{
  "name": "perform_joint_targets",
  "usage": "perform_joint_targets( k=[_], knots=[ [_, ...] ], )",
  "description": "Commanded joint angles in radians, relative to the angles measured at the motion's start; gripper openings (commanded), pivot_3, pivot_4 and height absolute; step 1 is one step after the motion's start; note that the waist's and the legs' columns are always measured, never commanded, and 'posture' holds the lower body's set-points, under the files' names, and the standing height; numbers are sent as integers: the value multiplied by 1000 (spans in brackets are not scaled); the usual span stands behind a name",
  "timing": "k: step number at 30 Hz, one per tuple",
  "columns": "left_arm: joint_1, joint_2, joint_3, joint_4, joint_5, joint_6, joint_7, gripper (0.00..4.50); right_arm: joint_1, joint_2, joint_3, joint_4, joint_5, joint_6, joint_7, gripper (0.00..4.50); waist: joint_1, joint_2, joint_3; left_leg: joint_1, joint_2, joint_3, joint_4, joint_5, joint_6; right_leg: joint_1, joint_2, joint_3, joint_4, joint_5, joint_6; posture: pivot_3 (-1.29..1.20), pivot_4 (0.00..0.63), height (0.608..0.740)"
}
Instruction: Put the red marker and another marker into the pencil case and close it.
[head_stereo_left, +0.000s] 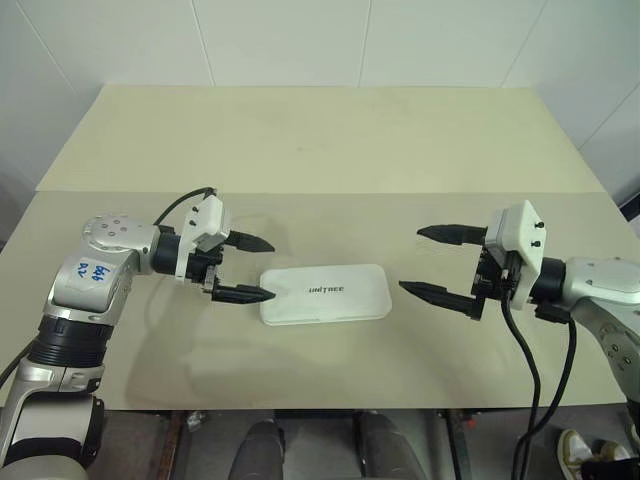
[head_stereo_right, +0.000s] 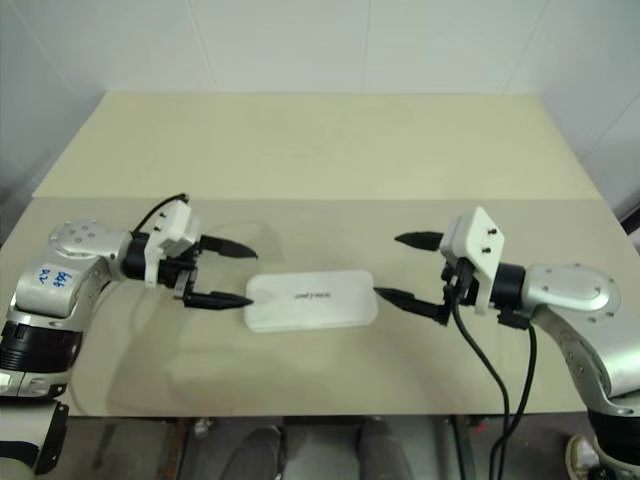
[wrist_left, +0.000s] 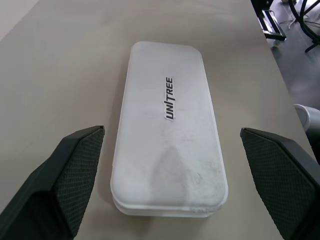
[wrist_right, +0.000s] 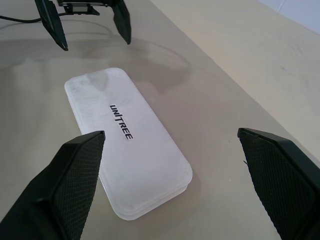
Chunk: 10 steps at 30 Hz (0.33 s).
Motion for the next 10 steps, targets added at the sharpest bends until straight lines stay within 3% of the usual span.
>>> perform_joint_targets(
  k=[1,10],
  knots=[
    [-1,-8,38,-23,-33,-26,7,4458,-19,-12,-1,2,-12,-31,21,4500,0,0,0,0,0,0,0,0,0,0,0,0,0,0,0,0,150,740],
    [42,-26,57,-98,-75,-13,57,4458,-63,17,27,62,-46,-63,20,4500,-2,0,0,0,0,0,0,0,0,0,0,0,0,0,0,0,150,740]
  ],
)
